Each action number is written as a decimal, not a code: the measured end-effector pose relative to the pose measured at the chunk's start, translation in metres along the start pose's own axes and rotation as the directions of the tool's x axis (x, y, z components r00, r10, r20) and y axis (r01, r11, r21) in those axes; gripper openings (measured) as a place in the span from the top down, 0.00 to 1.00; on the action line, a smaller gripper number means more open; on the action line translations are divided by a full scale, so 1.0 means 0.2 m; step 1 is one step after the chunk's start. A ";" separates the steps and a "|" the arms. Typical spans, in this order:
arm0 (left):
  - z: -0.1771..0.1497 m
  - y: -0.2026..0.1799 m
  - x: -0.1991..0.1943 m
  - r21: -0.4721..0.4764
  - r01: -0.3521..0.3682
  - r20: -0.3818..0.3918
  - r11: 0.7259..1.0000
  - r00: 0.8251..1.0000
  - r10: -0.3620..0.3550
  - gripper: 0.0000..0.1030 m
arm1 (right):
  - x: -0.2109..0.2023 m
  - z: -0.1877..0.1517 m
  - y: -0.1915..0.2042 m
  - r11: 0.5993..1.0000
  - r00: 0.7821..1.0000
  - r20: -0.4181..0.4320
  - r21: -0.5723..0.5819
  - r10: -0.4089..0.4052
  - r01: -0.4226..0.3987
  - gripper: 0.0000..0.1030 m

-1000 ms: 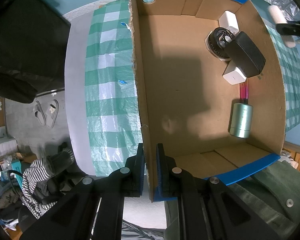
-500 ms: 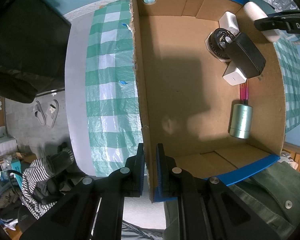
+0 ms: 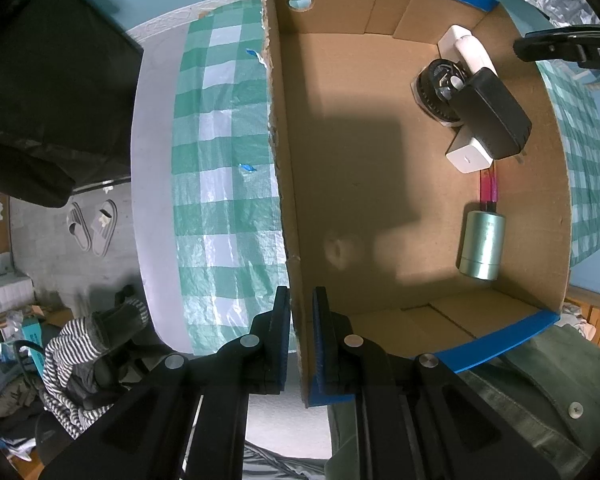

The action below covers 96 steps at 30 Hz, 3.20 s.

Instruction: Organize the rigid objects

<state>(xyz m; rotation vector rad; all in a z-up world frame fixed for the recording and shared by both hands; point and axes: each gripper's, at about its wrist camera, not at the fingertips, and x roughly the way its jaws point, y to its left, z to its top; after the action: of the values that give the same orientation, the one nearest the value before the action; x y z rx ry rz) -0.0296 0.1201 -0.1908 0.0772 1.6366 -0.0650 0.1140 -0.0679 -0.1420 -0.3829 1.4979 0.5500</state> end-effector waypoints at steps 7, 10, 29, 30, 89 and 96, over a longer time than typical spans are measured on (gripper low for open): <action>0.02 0.01 -0.02 -0.014 -0.002 0.012 1.000 1.000 0.002 0.90 | -0.08 -0.05 -0.04 0.998 0.999 0.046 0.058 -0.003 0.000 0.49; 0.04 0.02 -0.04 -0.030 -0.007 0.018 1.000 1.000 0.008 0.90 | -0.14 -0.08 -0.07 0.996 0.997 0.076 0.089 -0.008 0.001 0.45; 0.23 -0.04 -0.51 -0.080 -0.005 0.243 0.997 0.970 0.025 0.21 | -0.73 -0.35 -0.29 0.914 0.916 0.353 0.404 -0.191 0.035 0.34; 0.24 -0.05 -0.55 -0.081 0.006 0.263 0.997 0.965 0.016 0.21 | -0.76 -0.37 -0.29 0.907 0.906 0.372 0.420 -0.201 0.029 0.34; 0.10 -0.26 -1.05 -0.037 -0.014 0.550 0.999 0.835 0.032 0.19 | -1.09 -0.75 -0.20 0.874 0.794 0.504 0.481 -0.342 0.071 0.33; 0.10 -0.26 -1.05 -0.037 -0.011 0.547 0.999 0.837 0.030 0.19 | -1.08 -0.76 -0.20 0.874 0.797 0.501 0.481 -0.338 0.068 0.33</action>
<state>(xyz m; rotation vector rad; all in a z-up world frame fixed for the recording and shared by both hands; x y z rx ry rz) -0.0014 0.0647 0.0164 0.0451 1.0577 -0.0390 0.0135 -0.2097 0.0610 -0.0081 0.9280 0.1059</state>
